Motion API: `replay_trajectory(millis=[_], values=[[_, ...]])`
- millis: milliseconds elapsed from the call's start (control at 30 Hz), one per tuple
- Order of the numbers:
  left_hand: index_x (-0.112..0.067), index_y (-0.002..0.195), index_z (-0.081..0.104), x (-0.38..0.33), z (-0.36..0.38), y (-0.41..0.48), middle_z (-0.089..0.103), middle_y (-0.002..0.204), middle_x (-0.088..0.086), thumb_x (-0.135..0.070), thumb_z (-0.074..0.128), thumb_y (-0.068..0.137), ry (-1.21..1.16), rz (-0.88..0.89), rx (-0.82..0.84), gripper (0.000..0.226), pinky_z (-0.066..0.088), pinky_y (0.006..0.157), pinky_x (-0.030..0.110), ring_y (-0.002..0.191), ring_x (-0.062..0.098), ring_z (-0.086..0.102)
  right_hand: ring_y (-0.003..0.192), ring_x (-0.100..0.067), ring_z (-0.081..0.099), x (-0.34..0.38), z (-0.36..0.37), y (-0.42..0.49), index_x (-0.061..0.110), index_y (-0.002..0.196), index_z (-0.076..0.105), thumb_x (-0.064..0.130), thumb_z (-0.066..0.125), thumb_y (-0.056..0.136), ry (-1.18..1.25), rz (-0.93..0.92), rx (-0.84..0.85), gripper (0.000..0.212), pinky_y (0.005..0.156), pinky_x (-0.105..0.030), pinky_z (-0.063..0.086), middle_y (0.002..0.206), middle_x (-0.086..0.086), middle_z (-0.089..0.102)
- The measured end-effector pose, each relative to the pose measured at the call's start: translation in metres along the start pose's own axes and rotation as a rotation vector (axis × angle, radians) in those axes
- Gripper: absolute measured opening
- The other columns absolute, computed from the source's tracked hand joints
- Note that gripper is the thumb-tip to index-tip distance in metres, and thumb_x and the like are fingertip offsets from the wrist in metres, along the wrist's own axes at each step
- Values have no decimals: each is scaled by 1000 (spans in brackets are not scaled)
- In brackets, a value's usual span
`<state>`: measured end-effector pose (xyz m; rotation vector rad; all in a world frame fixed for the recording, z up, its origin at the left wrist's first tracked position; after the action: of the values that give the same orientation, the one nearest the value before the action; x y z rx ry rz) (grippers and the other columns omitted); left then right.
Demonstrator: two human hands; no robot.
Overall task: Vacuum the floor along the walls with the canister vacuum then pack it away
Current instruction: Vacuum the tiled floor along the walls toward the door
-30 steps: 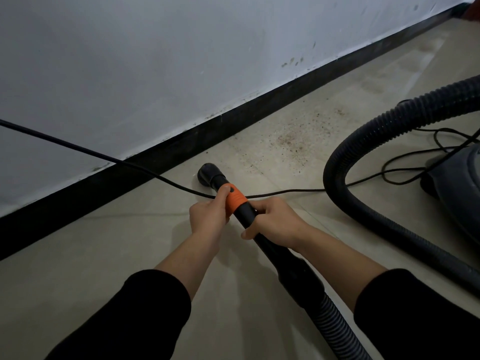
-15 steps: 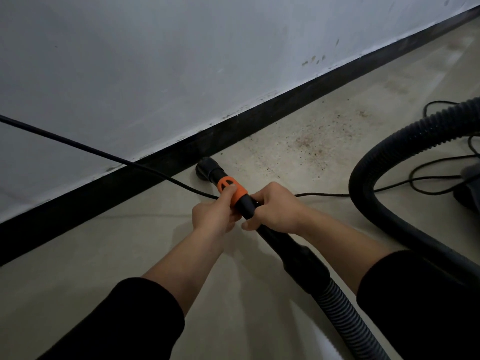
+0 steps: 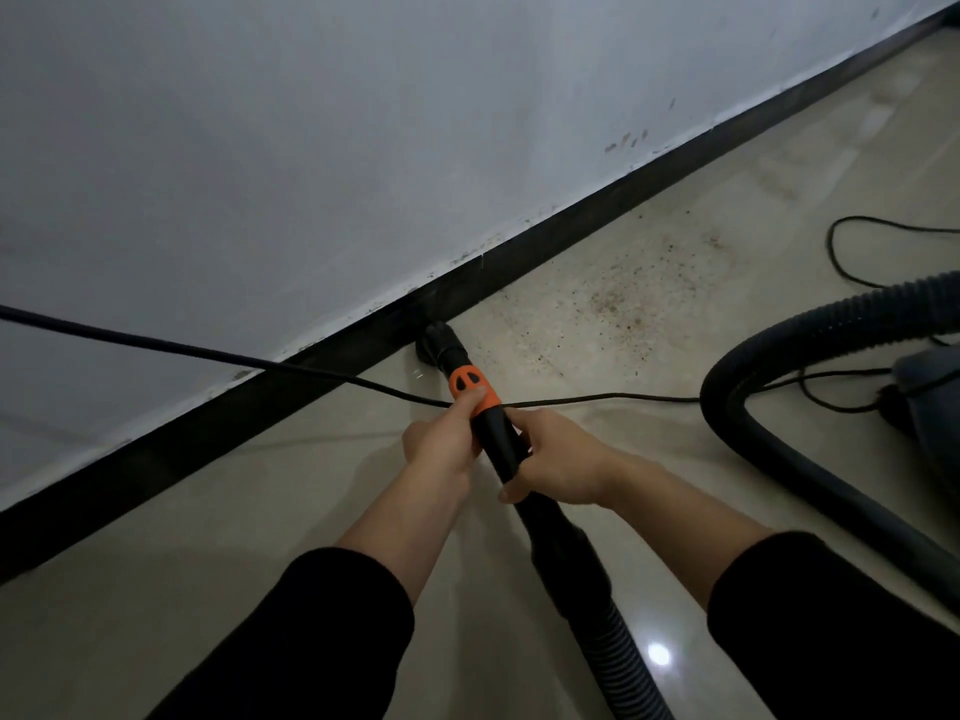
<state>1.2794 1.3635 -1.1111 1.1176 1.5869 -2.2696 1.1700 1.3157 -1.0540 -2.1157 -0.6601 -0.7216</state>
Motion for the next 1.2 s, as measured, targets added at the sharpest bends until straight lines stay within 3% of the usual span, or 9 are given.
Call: replay_trajectory(millis=[133,333,467,567,667,833,1100,1200], values=[[3,105,60,-7,-2,-8,69,98,19,-23,87,69,-2,-2,-69,53,57,88,43,86,30,70,84,-25,64,12,3,-5,11,112,58,1,71,72,-37,38,-64,43,74,-37,56,97,-12,64],[0,91,59,-10,7,-14,67,95,18,-22,83,76,-27,-38,-72,36,54,79,35,87,28,68,81,-26,58,16,-12,-8,6,110,56,-1,62,77,-135,38,-86,34,55,-19,40,92,-12,59],[-8,75,55,-9,16,-16,65,84,13,-23,80,80,67,-36,-143,29,55,84,37,84,27,67,70,-19,56,5,-20,-3,7,103,56,-2,60,77,-135,17,-53,27,50,-17,37,84,-8,58],[-2,79,55,-12,30,-21,64,82,13,-22,79,81,140,-24,-199,31,56,83,38,80,29,67,62,-11,50,-3,-31,-3,12,96,52,-2,58,78,-123,-4,-17,24,47,-17,33,75,0,51],[-2,91,59,-14,48,-31,66,89,18,-22,78,82,172,-35,-223,29,56,73,36,78,30,67,66,-17,51,-7,-50,-7,8,100,53,-2,56,80,-119,8,12,23,49,-19,33,76,-1,50],[6,106,63,-9,67,-42,70,99,22,-22,79,81,170,-68,-148,40,49,45,25,75,27,69,80,-25,59,-21,-71,-15,6,109,57,-1,62,78,-118,55,62,33,54,-22,41,86,-9,58],[-4,80,59,2,73,-49,69,87,16,-20,78,82,95,-90,11,25,54,58,21,71,17,68,82,-25,65,-30,-87,-24,9,116,58,1,69,76,-143,95,72,43,65,-29,51,93,-13,65],[-4,78,60,5,75,-56,69,92,18,-18,77,83,79,-103,42,23,56,61,19,71,16,68,78,-23,64,-28,-89,-34,9,119,58,1,70,77,-159,116,69,44,59,-24,48,95,-14,66]])
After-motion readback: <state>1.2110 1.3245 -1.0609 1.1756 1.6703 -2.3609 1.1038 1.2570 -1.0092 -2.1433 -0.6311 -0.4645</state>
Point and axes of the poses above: each hand's wrist, its own y-axis towards the middle knuckle, its own z-axis out of the palm, x = y × z, the point moved 4 cm from there along y, towards the middle knuckle
